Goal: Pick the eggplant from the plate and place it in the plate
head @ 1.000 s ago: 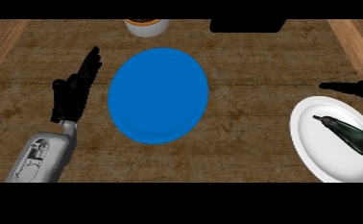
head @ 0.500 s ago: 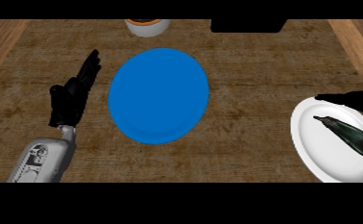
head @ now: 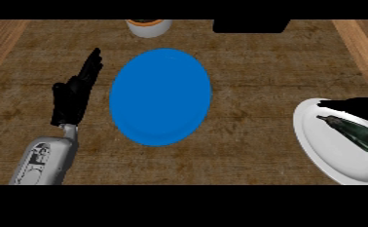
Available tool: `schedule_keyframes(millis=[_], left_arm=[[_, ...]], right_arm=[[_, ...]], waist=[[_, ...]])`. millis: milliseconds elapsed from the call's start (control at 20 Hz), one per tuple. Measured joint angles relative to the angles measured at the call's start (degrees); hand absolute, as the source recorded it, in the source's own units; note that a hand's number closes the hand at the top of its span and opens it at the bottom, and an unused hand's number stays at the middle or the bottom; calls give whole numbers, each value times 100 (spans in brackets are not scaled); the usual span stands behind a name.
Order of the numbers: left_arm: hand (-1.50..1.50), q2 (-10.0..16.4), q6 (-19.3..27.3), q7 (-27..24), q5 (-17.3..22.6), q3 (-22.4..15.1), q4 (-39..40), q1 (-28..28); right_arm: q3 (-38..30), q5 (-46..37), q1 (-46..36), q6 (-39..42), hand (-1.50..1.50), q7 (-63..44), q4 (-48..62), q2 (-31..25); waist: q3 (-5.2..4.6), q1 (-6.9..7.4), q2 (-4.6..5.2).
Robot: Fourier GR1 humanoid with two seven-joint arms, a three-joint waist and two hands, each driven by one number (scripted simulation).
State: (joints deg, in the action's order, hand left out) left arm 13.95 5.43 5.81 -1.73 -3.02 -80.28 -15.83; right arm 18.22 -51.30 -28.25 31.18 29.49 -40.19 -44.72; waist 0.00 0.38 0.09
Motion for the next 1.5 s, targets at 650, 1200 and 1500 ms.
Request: schedule_keyframes(millis=[650,1200,1500], left_arm=[[0,-169,-145,-13,-141,146,-65,92],[0,-87,-138,-96,-152,348,-30,284],[0,-103,-150,-62,-139,345,-122,408]], right_arm=[[-587,-485,-379,-1243,150,685,1011,385],[-1471,54,-183,-2583,150,-1756,-406,1767],[-1638,329,11,-3406,150,-2279,-2139,2417]], waist=[[-37,27,-28],[-28,-259,-126],[-17,-309,-144]])
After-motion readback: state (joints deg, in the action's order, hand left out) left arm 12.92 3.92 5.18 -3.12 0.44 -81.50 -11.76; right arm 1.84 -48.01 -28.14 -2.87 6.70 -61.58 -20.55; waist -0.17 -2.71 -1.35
